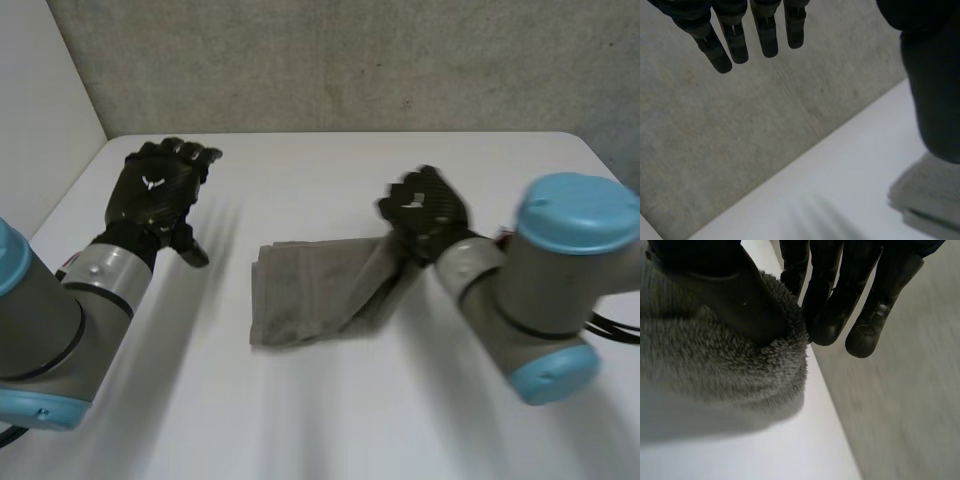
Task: Fold the towel.
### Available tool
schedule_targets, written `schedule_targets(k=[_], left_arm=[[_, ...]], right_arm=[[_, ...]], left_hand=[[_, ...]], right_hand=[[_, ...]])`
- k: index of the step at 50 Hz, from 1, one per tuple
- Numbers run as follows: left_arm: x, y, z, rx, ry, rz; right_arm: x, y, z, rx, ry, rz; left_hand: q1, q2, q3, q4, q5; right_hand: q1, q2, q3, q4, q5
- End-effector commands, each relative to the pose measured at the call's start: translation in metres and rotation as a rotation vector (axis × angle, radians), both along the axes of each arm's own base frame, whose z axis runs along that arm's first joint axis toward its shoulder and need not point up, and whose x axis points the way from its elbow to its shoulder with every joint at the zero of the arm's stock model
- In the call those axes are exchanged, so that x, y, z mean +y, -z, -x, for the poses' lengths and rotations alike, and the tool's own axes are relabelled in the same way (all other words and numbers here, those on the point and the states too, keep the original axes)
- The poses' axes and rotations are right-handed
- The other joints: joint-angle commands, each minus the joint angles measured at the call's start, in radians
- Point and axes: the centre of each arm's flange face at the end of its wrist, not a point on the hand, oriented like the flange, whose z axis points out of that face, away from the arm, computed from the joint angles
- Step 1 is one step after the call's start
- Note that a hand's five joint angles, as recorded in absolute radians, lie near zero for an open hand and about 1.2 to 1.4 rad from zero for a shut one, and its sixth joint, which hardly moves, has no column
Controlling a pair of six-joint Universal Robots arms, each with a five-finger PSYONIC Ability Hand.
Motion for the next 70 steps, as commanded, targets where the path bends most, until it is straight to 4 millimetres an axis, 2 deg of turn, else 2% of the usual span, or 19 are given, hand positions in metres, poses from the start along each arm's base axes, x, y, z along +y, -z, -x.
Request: schedule_targets(k=[1,5,6,7,8,9,11,13,14,18,27,35,37,41,43,47,54,59,70], left_arm=[[-0.006,-0.033,-0.001,0.161,-0.001,0.038],[-0.007,-0.038,-0.003,0.209,-0.013,0.030],[-0.007,-0.037,-0.003,0.217,-0.017,0.023],[-0.007,-0.037,-0.004,0.218,-0.020,0.021],[-0.007,-0.037,-0.004,0.218,-0.020,0.021],[-0.007,-0.037,-0.004,0.217,-0.022,0.020],[-0.008,-0.036,-0.005,0.217,-0.023,0.019],[-0.009,-0.036,-0.005,0.217,-0.025,0.020],[-0.009,-0.036,-0.005,0.217,-0.025,0.020],[-0.011,-0.033,-0.003,0.215,-0.024,0.014],[-0.014,-0.021,0.007,0.203,-0.001,-0.020],[-0.007,-0.002,0.044,0.174,0.094,-0.084],[-0.004,0.012,0.059,0.147,0.124,-0.141],[0.001,0.027,0.076,0.119,0.160,-0.192],[0.008,0.041,0.092,0.095,0.199,-0.227],[0.013,0.063,0.106,0.064,0.228,-0.269],[0.015,0.087,0.104,-0.052,0.219,-0.274],[0.021,0.105,0.091,-0.151,0.175,-0.285],[0.021,0.104,0.082,-0.159,0.111,-0.294]], right_arm=[[0.084,0.042,-0.087,0.246,-0.411,0.089],[0.107,0.062,-0.096,0.309,-0.518,0.052],[0.110,0.068,-0.095,0.319,-0.534,0.027],[0.110,0.071,-0.095,0.314,-0.532,0.011],[0.110,0.071,-0.095,0.314,-0.532,0.011],[0.110,0.070,-0.095,0.291,-0.520,-0.006],[0.106,0.064,-0.095,0.245,-0.490,-0.028],[0.090,0.036,-0.088,0.102,-0.388,-0.085],[0.090,0.036,-0.088,0.101,-0.388,-0.086],[0.069,0.001,-0.065,-0.119,-0.266,-0.224],[0.037,-0.021,-0.025,-0.298,-0.108,-0.352],[0.013,-0.011,-0.001,-0.305,-0.002,-0.392],[0.005,-0.010,0.004,-0.315,0.025,-0.397],[-0.003,-0.005,0.006,-0.339,0.046,-0.419],[-0.009,0.008,0.004,-0.363,0.065,-0.470],[-0.017,0.026,-0.001,-0.400,0.086,-0.539],[-0.023,0.049,-0.009,-0.395,0.097,-0.594],[-0.026,0.064,-0.014,-0.376,0.100,-0.622],[-0.026,0.074,-0.014,-0.341,0.119,-0.685]], left_hand=[[-0.087,-0.073,-0.062,-0.079,-0.215],[-0.087,-0.073,-0.062,-0.079,-0.215],[-0.087,-0.073,-0.062,-0.079,-0.215],[-0.087,-0.073,-0.062,-0.079,-0.215],[-0.087,-0.073,-0.062,-0.079,-0.215],[-0.087,-0.073,-0.062,-0.079,-0.215],[-0.087,-0.073,-0.062,-0.079,-0.215],[-0.087,-0.073,-0.062,-0.079,-0.215],[-0.087,-0.073,-0.062,-0.079,-0.215],[-0.087,-0.073,-0.062,-0.079,-0.215],[-0.081,-0.068,-0.056,-0.073,-0.209],[-0.069,-0.056,-0.045,-0.061,-0.197],[-0.066,-0.053,-0.042,-0.058,-0.194],[-0.066,-0.053,-0.042,-0.058,-0.194],[-0.066,-0.053,-0.042,-0.058,-0.194],[-0.069,-0.056,-0.045,-0.061,-0.197],[-0.066,-0.053,-0.042,-0.058,-0.194],[-0.066,-0.053,-0.042,-0.058,-0.194],[-0.066,-0.053,-0.042,-0.058,-0.194]], right_hand=[[0.120,0.088,0.063,0.060,0.074],[0.120,0.088,0.063,0.060,0.074],[-0.033,-0.065,-0.090,-0.094,-0.079],[-0.598,-0.630,-0.655,-0.659,-0.645],[-0.604,-0.636,-0.661,-0.665,-0.650],[-1.102,-1.133,-1.159,-1.162,-1.148],[-1.102,-1.133,-1.159,-1.162,-1.148],[-1.102,-1.133,-1.159,-1.162,-1.148],[-1.102,-1.133,-1.159,-1.162,-1.148],[-1.102,-1.133,-1.159,-1.162,-1.148],[-1.102,-1.133,-1.159,-1.162,-1.148],[-1.102,-1.133,-1.159,-1.162,-1.148],[-1.102,-1.133,-1.159,-1.162,-1.148],[-1.102,-1.133,-1.159,-1.162,-1.148],[-1.102,-1.133,-1.159,-1.162,-1.148],[-1.102,-1.133,-1.159,-1.162,-1.148],[-1.102,-1.133,-1.159,-1.162,-1.148],[-1.102,-1.133,-1.159,-1.162,-1.148],[-1.102,-1.133,-1.159,-1.162,-1.148]])
